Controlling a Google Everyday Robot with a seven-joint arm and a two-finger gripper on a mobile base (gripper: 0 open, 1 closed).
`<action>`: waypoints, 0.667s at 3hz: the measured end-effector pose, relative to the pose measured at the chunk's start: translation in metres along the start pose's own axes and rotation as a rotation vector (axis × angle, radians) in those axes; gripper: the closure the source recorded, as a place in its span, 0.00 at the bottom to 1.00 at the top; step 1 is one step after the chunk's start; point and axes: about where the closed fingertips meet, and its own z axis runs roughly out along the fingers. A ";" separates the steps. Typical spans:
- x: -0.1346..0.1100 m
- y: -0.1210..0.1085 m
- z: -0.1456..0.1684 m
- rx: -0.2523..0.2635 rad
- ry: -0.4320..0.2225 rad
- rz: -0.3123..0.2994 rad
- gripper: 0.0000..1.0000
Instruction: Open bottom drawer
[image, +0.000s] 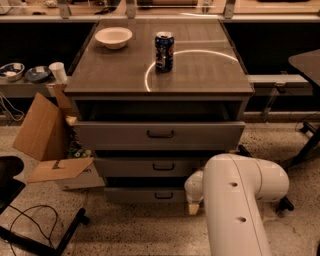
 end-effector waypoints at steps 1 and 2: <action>0.012 0.006 0.002 -0.010 0.021 0.025 0.49; 0.029 0.006 -0.004 0.002 0.039 0.045 0.72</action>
Offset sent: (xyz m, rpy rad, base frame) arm -0.1007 -0.1234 0.0378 -0.1347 0.0026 -0.3050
